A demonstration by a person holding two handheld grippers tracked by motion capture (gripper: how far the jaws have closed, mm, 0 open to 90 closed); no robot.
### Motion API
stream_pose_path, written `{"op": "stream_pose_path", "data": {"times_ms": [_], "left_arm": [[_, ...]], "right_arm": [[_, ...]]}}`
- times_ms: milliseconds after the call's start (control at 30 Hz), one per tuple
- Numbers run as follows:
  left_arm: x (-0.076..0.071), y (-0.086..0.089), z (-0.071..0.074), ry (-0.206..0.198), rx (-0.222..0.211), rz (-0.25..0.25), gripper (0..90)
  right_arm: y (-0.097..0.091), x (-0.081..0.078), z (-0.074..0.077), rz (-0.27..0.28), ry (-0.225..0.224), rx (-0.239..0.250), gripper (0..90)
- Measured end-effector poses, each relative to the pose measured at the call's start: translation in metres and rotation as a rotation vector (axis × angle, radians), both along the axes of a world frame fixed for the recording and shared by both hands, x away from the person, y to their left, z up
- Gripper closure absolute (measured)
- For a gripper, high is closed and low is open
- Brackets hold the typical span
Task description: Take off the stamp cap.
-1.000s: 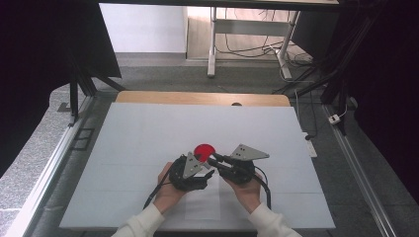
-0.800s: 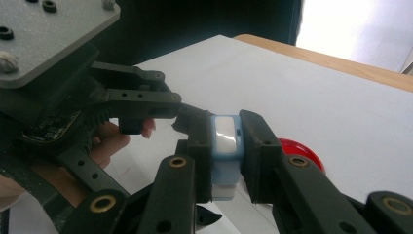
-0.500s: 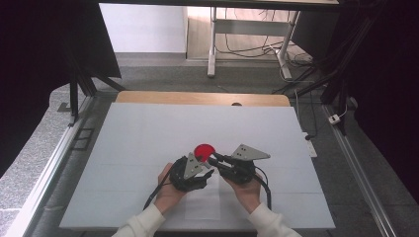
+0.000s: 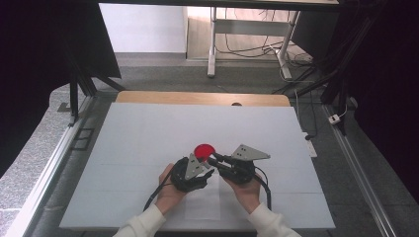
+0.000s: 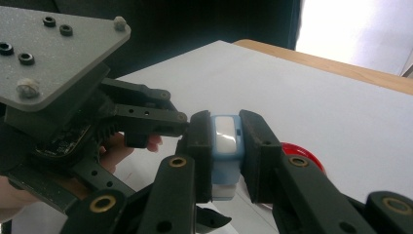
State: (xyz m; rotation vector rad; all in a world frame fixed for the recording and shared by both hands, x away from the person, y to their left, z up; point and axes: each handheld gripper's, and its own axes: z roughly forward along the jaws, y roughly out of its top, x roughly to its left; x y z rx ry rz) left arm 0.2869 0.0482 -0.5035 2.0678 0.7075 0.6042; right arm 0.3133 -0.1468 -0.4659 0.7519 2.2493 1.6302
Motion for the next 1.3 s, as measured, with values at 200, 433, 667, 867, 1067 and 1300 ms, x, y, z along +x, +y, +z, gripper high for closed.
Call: {"op": "stream_pose_path", "data": {"times_ms": [200, 433, 667, 867, 1067, 1300], "left_arm": [[-0.0004, -0.0013, -0.0005, -0.009, 0.008, -0.003, 50.2], [-0.0001, -0.0037, -0.0029, -0.007, 0.02, 0.004, 54.7], [0.0004, -0.0031, -0.0035, -0.005, 0.028, 0.015, 60.4], [0.0011, -0.0027, -0.0034, -0.001, 0.025, 0.019, 63.7], [0.0003, -0.0027, -0.0031, -0.009, 0.028, 0.019, 62.1], [-0.0002, -0.0036, -0.0034, -0.016, 0.036, 0.025, 64.7]], "right_arm": [[0.0012, -0.0004, -0.0004, 0.002, -0.001, -0.003, 75.6], [0.0018, -0.0005, -0.0011, 0.003, 0.001, -0.001, 75.6], [0.0018, -0.0003, -0.0018, -0.001, 0.007, 0.01, 75.6], [0.0002, -0.0003, -0.0011, -0.005, 0.003, 0.013, 75.6], [0.0011, -0.0002, -0.0023, -0.009, 0.005, 0.005, 75.6], [0.0009, -0.0002, -0.0027, -0.015, 0.01, 0.015, 75.6]]}}
